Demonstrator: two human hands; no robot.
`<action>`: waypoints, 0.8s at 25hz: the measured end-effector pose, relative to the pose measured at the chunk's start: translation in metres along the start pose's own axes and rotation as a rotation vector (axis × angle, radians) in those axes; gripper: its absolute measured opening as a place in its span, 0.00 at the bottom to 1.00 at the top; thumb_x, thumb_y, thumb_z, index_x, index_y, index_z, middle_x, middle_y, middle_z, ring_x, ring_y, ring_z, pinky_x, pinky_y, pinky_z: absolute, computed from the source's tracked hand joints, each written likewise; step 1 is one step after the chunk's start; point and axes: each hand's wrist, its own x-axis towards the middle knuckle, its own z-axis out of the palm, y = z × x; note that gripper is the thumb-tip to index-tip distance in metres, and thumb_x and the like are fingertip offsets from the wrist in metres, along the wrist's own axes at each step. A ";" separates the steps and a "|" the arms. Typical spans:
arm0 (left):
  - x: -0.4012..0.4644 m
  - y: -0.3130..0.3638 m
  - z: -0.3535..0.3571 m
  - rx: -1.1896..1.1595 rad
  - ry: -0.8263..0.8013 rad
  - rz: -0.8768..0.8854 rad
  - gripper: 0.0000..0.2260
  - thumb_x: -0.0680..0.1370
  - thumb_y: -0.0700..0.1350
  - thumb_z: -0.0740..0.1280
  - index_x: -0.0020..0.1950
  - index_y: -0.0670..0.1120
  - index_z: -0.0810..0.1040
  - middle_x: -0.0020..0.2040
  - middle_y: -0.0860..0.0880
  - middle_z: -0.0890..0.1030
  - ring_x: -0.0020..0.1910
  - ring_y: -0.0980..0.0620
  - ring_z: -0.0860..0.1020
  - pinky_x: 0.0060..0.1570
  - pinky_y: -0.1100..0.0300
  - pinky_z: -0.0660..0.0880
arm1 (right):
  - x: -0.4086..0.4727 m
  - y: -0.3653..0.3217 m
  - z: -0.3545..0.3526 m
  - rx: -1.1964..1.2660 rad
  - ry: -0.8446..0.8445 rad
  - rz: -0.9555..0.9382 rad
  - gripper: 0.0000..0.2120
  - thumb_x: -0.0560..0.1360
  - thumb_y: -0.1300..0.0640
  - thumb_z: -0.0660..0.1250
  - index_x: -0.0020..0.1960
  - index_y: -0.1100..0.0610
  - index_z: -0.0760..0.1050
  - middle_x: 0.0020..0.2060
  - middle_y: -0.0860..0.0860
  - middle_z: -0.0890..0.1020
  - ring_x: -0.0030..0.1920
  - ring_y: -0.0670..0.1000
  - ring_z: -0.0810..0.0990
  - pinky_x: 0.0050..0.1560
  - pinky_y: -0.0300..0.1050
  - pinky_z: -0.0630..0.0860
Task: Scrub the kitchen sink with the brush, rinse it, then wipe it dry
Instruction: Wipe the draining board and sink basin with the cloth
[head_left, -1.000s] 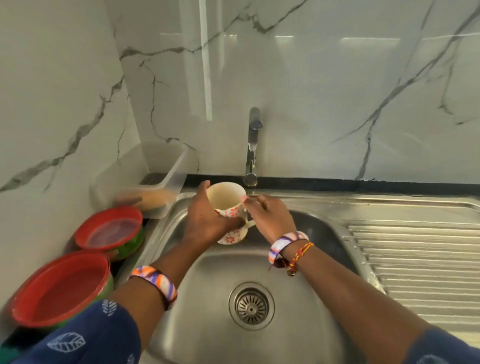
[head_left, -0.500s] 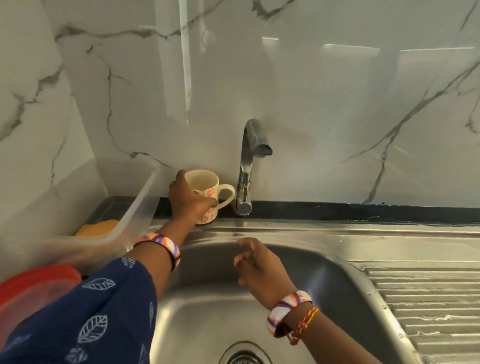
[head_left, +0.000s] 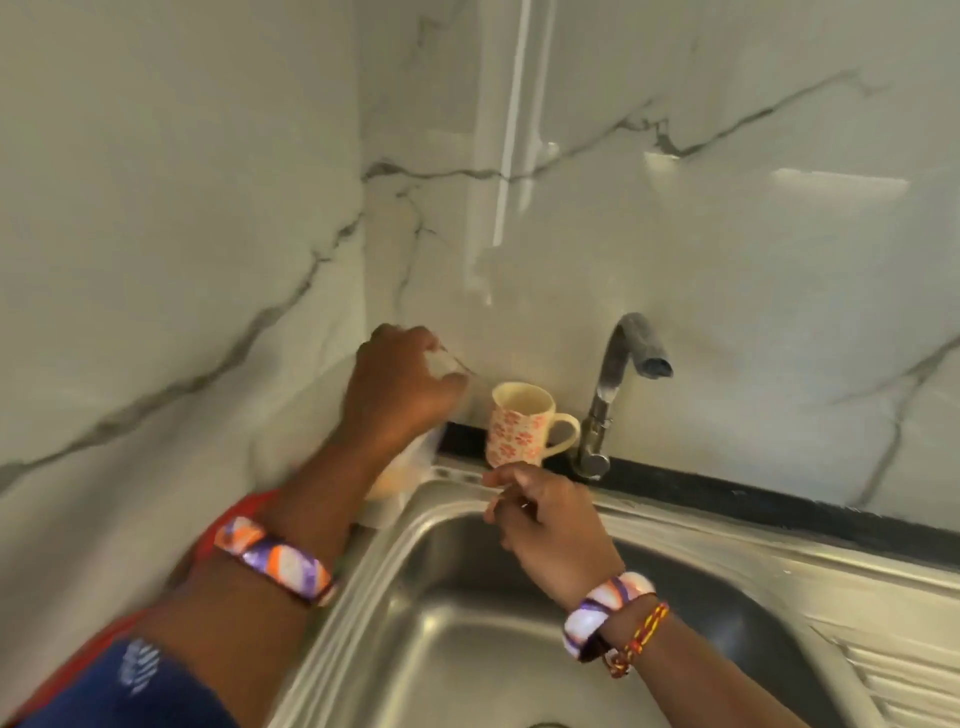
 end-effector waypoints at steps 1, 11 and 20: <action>0.001 -0.018 -0.021 0.168 -0.105 -0.069 0.22 0.73 0.52 0.70 0.64 0.45 0.75 0.65 0.43 0.74 0.64 0.44 0.73 0.62 0.56 0.70 | 0.005 -0.015 0.006 -0.036 -0.039 -0.069 0.12 0.76 0.57 0.60 0.56 0.50 0.78 0.39 0.44 0.80 0.42 0.48 0.79 0.47 0.43 0.75; -0.026 -0.086 -0.035 0.641 -0.309 -0.136 0.13 0.80 0.44 0.61 0.62 0.45 0.78 0.60 0.43 0.77 0.60 0.43 0.77 0.53 0.55 0.74 | 0.168 -0.059 0.101 -0.455 -0.486 -0.098 0.15 0.74 0.64 0.65 0.60 0.57 0.78 0.57 0.54 0.80 0.60 0.53 0.78 0.59 0.41 0.73; -0.020 -0.093 -0.031 0.630 -0.314 -0.114 0.13 0.81 0.42 0.58 0.62 0.43 0.77 0.60 0.42 0.77 0.60 0.43 0.76 0.55 0.55 0.73 | 0.161 -0.098 0.085 -0.435 -0.402 0.027 0.08 0.71 0.56 0.70 0.39 0.61 0.80 0.32 0.56 0.82 0.48 0.55 0.82 0.39 0.40 0.73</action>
